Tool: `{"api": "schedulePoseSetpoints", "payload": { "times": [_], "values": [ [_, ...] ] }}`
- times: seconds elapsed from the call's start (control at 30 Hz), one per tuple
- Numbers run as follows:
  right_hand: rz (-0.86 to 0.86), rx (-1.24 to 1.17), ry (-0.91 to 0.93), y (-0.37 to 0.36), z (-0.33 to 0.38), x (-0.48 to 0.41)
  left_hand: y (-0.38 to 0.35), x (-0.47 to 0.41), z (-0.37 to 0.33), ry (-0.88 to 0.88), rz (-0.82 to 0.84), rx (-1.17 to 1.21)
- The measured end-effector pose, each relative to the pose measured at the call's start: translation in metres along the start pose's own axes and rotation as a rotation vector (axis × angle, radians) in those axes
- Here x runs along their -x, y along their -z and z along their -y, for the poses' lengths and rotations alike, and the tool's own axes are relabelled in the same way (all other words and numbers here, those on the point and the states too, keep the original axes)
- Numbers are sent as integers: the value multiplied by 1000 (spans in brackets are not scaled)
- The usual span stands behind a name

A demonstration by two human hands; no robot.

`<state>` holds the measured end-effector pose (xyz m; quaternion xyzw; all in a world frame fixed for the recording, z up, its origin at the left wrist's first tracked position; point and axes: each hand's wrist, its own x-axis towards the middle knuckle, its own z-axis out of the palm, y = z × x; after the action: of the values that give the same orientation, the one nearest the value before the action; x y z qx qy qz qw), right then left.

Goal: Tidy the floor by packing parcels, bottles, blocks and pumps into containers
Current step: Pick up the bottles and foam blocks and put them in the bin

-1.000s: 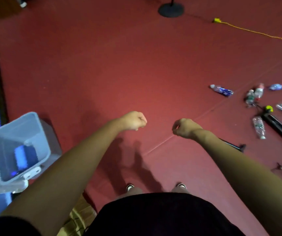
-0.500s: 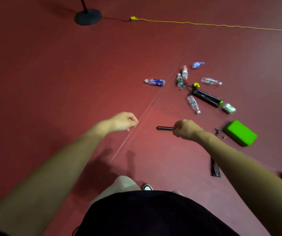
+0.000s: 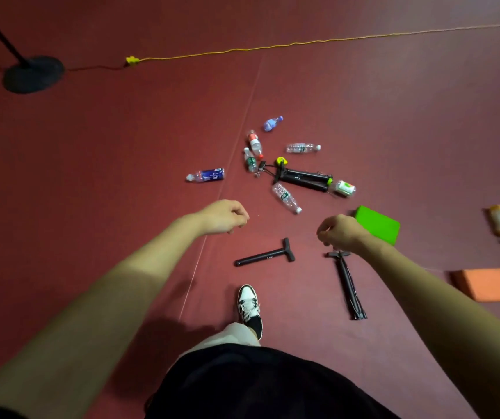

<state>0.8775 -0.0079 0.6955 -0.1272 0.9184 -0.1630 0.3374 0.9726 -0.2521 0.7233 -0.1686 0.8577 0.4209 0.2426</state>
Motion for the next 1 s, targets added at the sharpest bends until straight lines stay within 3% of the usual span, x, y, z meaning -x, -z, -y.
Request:
{"api": "schedulePoseSetpoints", "payload": {
  "times": [0.23, 0.6, 1.0],
  "values": [
    [-29, -28, -55, 62, 31, -88, 73, -102, -35, -40, 84, -48],
    [-32, -90, -78, 130, 72, -229, 176, -235, -56, -37, 49, -12],
    [-19, -89, -150, 218, 112, -463, 295, -460, -90, 57, 129, -34]
  ]
}}
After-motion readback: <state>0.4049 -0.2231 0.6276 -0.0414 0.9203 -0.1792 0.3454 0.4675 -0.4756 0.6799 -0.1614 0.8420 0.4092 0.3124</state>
